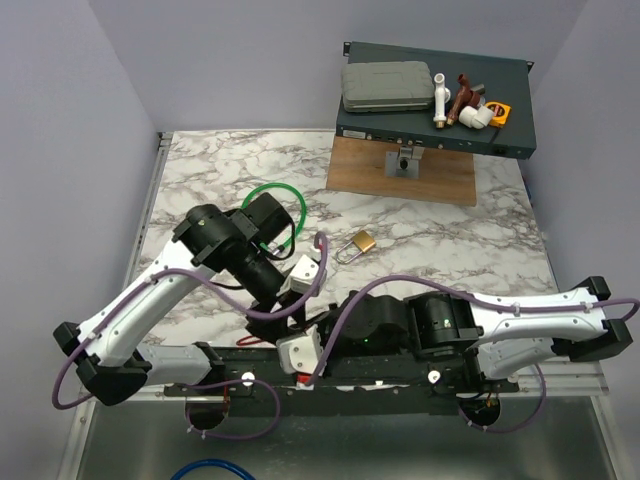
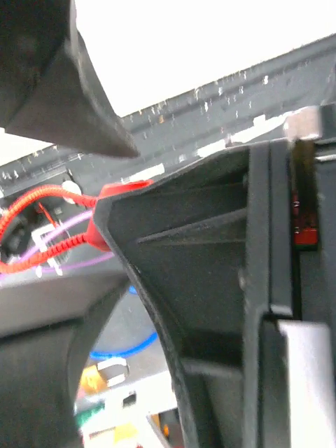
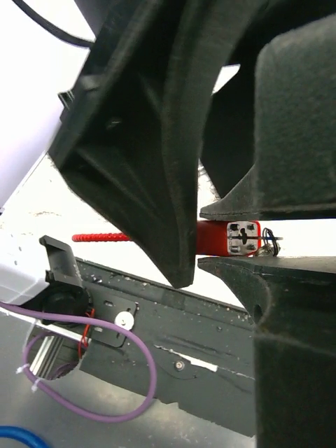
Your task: Unlock with the key
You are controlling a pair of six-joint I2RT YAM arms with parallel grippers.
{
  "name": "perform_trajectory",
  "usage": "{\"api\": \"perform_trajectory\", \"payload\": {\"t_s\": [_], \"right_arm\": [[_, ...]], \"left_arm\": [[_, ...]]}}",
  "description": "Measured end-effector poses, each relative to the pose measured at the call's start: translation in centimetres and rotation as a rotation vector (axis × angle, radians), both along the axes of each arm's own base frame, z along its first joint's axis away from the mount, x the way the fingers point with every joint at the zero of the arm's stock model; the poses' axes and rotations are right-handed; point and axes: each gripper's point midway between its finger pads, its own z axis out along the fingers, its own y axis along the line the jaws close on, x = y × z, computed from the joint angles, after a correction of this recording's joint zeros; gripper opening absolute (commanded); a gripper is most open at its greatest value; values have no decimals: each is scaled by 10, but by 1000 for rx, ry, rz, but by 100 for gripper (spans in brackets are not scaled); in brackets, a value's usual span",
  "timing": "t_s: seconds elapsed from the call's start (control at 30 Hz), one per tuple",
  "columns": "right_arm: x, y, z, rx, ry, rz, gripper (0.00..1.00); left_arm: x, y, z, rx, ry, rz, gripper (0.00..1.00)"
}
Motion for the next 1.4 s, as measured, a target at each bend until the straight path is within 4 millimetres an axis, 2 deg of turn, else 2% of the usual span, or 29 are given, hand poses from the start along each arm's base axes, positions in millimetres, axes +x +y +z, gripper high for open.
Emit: {"api": "perform_trajectory", "payload": {"t_s": [0.03,0.13,0.27,0.43,0.53,0.6,0.67,0.77,0.9,1.03,1.1,1.17,1.23,1.4], "right_arm": [[1,1,3,4,6,-9,1],[4,4,8,6,16,-35,1],[7,1,12,-2,19,-66,1],[12,-1,24,17,20,-101,1],[15,-2,32,34,23,-119,1],[15,-3,38,44,34,-128,1],[17,-4,47,60,48,-140,1],[21,-1,65,95,75,-163,1],[30,6,80,103,105,-196,1],[37,14,77,76,123,-222,1],[39,16,70,51,133,-232,1],[39,17,66,35,144,-234,1],[39,16,65,32,148,-235,1],[43,14,65,27,162,-254,1]], "left_arm": [[2,-1,4,-9,-18,8,97],[14,0,23,-49,-158,42,98],[34,10,59,-118,-396,140,98],[74,38,95,-173,-702,471,98],[75,50,113,-296,-789,576,98],[68,55,113,-353,-796,589,98],[61,55,103,-390,-784,588,98],[62,46,86,-389,-743,576,98],[65,34,67,-365,-692,559,98],[65,29,67,-379,-672,550,83],[63,26,70,-400,-663,541,73],[62,25,72,-408,-658,538,54],[59,25,72,-413,-646,527,47],[53,24,66,-417,-616,505,59]]}}
